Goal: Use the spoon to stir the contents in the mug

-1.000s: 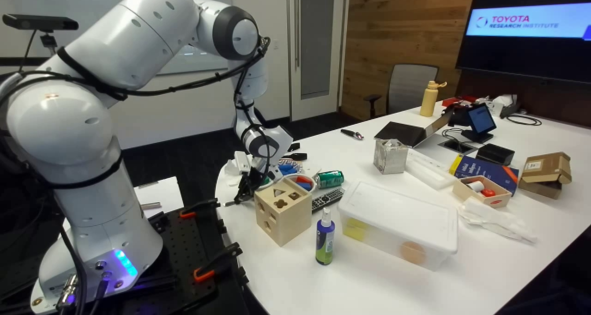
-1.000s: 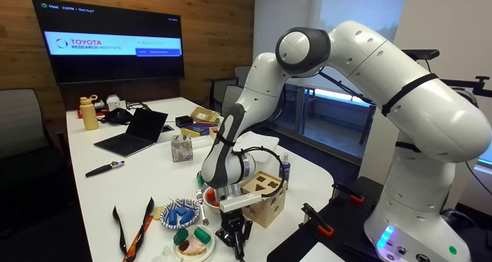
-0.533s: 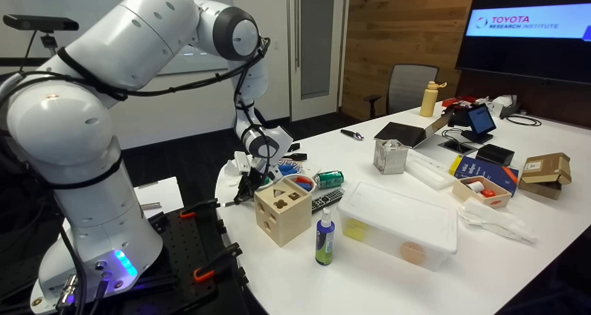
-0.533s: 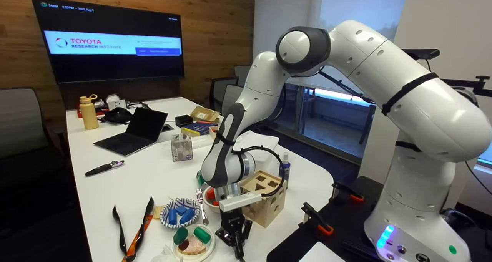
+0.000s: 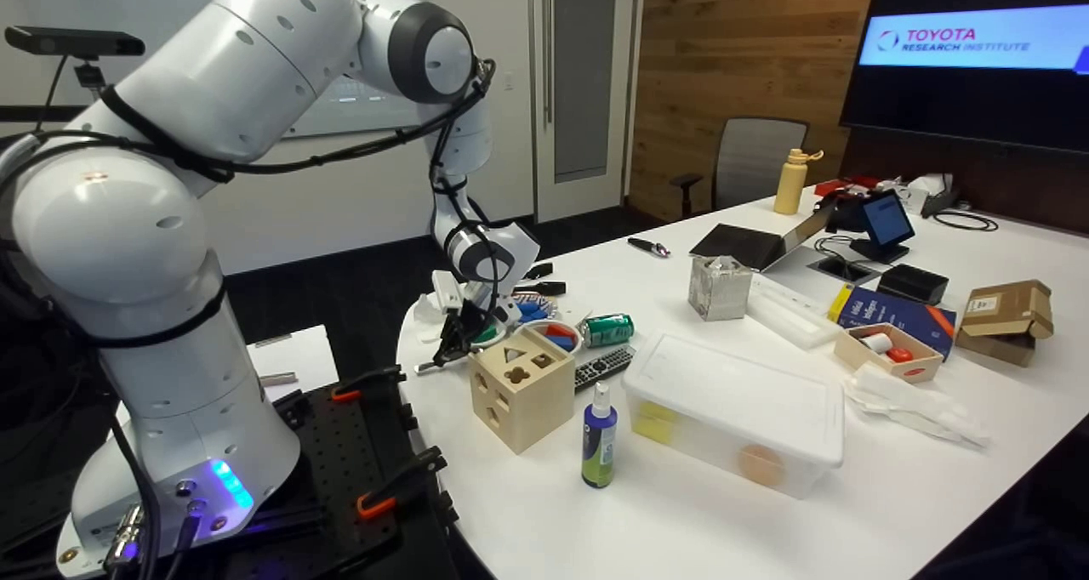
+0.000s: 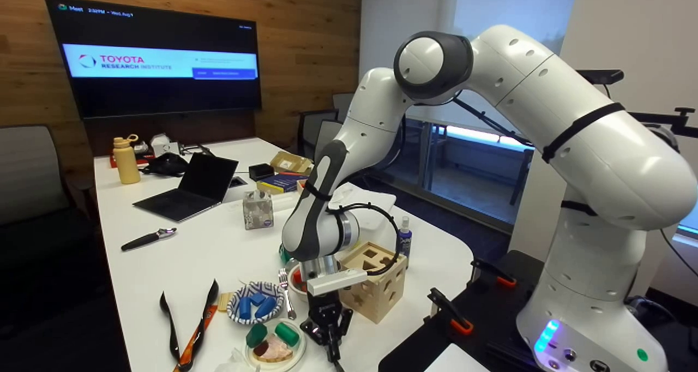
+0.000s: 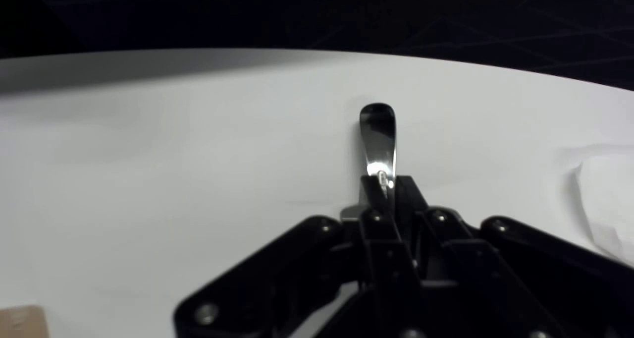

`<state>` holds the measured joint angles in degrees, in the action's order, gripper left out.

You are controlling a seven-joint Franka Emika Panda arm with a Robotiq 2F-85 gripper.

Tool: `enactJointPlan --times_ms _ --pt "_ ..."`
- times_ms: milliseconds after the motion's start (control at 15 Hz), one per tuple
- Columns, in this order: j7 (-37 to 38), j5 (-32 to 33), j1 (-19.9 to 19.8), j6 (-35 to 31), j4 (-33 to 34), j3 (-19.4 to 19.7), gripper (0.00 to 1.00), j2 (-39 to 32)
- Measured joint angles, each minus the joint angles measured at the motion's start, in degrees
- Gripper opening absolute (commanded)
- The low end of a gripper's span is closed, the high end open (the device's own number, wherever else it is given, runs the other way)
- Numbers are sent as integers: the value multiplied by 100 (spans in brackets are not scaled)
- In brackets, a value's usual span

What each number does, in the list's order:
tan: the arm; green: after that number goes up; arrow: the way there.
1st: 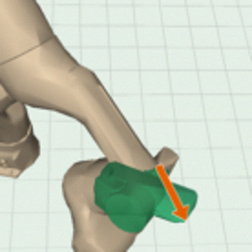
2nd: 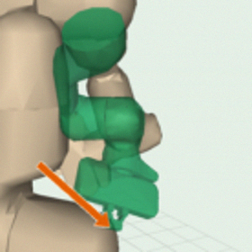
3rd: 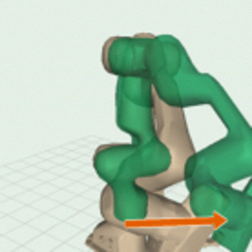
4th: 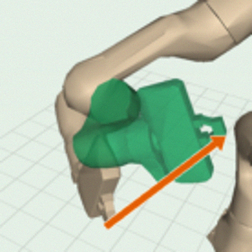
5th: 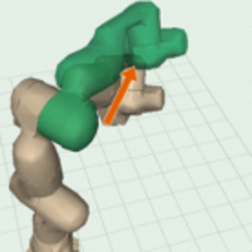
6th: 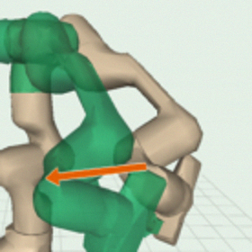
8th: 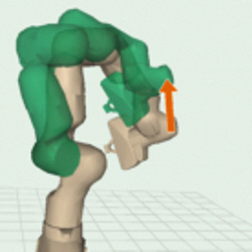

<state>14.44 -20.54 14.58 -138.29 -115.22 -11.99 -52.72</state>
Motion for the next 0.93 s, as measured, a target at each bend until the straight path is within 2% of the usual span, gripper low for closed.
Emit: enactJointPlan --times_ms 400,667,933 --pt "0 2 -25 263 -195 -24 3 802" --pt "-177 4 -305 1119 -130 2 3 1318" --pt "-811 4 -762 1949 222 76 3 1230"
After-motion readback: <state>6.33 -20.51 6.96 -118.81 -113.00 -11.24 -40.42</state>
